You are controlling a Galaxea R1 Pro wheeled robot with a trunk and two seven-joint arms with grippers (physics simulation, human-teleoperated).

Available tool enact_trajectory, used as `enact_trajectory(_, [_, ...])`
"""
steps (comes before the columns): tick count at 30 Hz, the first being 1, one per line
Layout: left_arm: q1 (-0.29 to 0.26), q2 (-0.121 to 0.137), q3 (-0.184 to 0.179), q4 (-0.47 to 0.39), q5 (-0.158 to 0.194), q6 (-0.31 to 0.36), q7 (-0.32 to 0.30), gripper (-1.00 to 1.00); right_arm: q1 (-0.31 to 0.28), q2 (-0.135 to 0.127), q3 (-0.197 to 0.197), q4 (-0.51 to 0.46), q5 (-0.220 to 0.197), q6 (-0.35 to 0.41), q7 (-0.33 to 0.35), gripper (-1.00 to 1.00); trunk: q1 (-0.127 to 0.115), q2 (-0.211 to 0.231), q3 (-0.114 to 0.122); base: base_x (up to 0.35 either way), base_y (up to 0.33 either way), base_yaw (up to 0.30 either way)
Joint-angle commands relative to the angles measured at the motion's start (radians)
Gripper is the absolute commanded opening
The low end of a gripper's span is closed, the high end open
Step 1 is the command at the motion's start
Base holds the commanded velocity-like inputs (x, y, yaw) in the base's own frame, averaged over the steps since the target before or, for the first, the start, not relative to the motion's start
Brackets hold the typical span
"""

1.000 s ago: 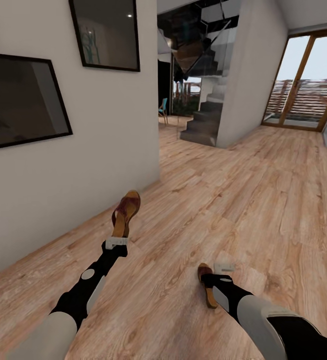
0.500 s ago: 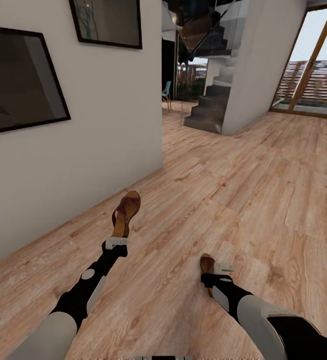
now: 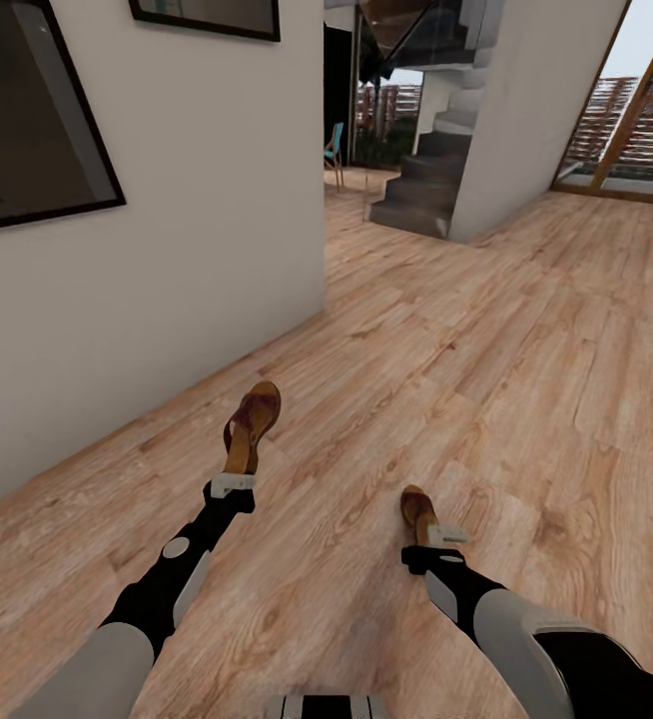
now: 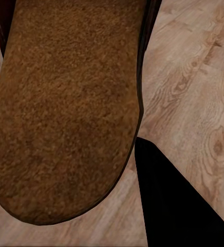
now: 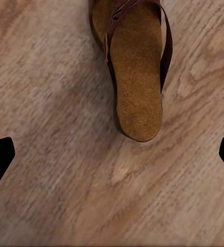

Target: Pick up the two gym shoes and the two sandals from the corridor floor and place them onto the hallstand (shoe rack) in the corridor, making sure they are on the rack and not on the floor. Arrange them so the two gym shoes are next to each other and the two sandals are next to each other.

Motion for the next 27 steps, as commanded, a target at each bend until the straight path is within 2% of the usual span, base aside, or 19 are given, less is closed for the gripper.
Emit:
enact_trajectory(1, [-0.001, 0.000, -0.001, 0.001, 0.005, -0.002, -0.003, -1.00, 0.000, 0.000, -0.001, -0.001, -0.005, 0.000, -0.003, 1.00, 0.000, 0.000, -0.002, 0.000, 0.000, 0.000])
enact_trajectory(27, [-0.001, 0.000, -0.002, 0.002, 0.005, -0.002, -0.003, -1.00, 0.000, -0.007, 0.003, -0.013, 0.002, -0.001, -0.004, 1.00, 0.000, -0.001, -0.022, 0.000, 0.000, 0.000])
